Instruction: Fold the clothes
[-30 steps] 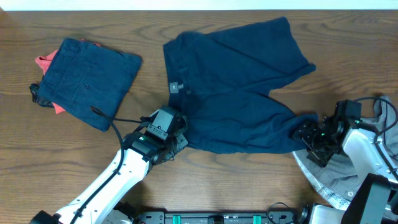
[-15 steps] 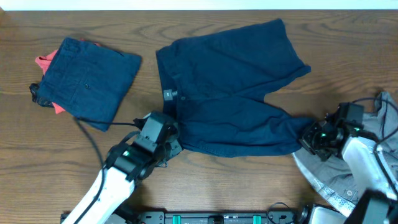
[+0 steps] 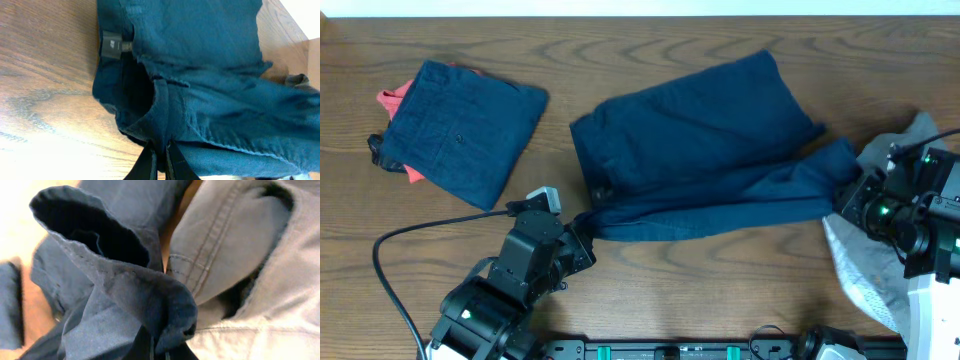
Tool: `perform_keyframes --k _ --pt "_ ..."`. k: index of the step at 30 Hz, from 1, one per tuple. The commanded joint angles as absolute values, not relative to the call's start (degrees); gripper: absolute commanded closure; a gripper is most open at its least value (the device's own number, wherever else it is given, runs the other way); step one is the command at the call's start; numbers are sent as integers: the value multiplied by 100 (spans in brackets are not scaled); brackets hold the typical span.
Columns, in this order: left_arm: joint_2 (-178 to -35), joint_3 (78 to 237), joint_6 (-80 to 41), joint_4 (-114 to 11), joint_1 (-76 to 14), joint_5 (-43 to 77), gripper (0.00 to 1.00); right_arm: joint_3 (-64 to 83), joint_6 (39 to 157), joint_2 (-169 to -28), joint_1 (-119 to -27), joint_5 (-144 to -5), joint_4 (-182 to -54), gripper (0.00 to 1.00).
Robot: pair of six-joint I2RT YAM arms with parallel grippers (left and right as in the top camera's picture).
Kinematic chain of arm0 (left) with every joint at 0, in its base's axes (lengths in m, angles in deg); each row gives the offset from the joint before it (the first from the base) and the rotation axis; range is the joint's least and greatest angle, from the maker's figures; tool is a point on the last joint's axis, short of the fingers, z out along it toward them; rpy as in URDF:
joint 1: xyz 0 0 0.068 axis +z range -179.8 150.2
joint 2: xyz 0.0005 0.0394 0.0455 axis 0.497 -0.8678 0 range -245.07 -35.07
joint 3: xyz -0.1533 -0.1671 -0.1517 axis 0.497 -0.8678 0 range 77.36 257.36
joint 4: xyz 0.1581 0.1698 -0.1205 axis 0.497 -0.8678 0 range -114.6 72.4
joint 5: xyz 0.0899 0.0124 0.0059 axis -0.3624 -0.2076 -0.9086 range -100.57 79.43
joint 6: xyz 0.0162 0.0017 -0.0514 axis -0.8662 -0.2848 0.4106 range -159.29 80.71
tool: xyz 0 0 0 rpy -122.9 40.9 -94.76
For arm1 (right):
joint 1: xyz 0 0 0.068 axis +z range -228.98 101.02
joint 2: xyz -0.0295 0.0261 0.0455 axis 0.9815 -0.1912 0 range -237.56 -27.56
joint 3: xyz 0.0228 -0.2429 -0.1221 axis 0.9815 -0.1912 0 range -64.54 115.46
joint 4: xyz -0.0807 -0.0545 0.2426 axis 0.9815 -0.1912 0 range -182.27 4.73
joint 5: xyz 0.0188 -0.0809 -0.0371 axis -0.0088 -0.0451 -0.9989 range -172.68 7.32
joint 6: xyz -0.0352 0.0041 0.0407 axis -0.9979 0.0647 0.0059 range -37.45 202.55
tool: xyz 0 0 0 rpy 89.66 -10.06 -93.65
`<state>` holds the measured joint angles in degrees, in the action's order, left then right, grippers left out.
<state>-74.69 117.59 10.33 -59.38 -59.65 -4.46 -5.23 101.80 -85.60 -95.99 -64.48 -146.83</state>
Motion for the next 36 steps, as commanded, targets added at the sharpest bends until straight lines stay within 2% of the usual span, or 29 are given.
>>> perform_keyframes --k 1,10,20,33,35,36 --pt "-7508 11890 937 -5977 -5938 -767 94 -492 9856 -8676 -9617 -6750 -14768 99" --pt "-7589 11890 937 -5980 -5938 -765 94 -551 9679 -9023 -9617 -6789 -14917 99" --pt "-7591 11890 937 -5977 -5938 -765 94 -551 9553 -9122 -9617 -6835 -14919 92" --pt "-7591 11890 937 -5977 -5938 -767 94 -551 9553 -9122 -9617 -6837 -14926 89" --pt "-7591 11890 937 -5977 -5938 -767 94 -551 9555 -9122 -9617 -6837 -14932 89" --pt "-7591 11890 937 -5977 -5938 -767 94 -551 9555 -9122 -9617 -6835 -14932 95"
